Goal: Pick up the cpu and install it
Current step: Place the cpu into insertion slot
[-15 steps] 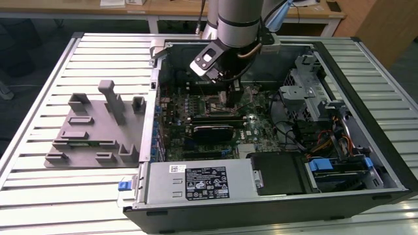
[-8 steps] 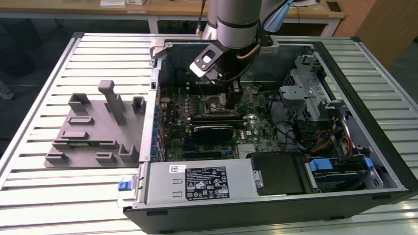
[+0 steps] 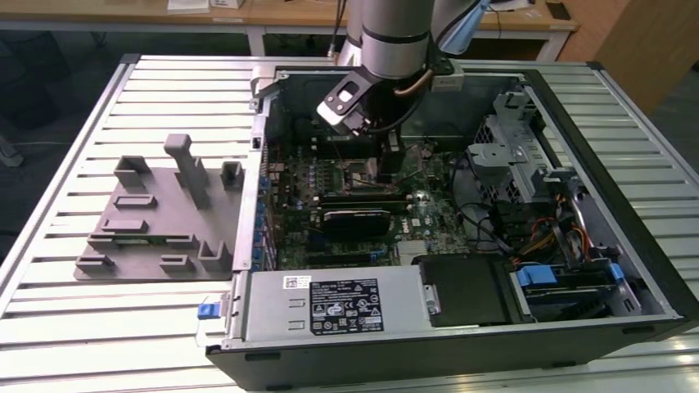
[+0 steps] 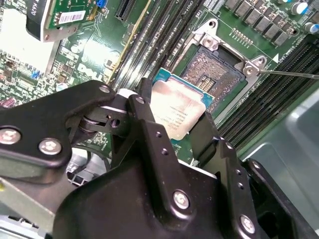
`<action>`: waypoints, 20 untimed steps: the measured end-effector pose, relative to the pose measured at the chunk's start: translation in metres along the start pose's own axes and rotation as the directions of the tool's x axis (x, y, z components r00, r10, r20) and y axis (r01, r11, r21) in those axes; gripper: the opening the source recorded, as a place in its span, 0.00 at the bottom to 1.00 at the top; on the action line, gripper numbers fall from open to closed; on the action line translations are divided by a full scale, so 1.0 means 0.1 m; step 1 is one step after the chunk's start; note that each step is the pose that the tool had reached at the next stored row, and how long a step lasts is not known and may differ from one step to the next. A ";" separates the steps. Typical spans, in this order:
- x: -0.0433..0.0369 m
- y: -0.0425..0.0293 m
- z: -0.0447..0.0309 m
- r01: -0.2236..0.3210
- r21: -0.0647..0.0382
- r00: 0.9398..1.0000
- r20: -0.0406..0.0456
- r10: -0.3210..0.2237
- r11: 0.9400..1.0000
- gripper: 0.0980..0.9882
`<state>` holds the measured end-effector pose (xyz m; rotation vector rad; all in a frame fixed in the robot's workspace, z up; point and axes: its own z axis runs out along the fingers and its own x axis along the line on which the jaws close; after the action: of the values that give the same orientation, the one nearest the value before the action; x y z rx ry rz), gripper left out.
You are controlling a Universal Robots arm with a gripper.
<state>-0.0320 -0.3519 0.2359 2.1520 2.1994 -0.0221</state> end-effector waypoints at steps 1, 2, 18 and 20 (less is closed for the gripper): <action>0.000 -0.003 0.000 0.000 0.000 1.000 -0.009 0.000 1.000 0.50; 0.000 -0.007 -0.001 -0.001 0.000 1.000 -0.021 0.001 1.000 0.50; 0.117 -0.123 0.156 -0.025 0.000 0.998 -0.053 0.025 1.000 0.50; 0.119 -0.142 0.180 -0.030 0.000 0.998 -0.052 0.030 1.000 0.50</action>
<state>-0.0458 -0.3413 0.2168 2.2092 2.1939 0.0358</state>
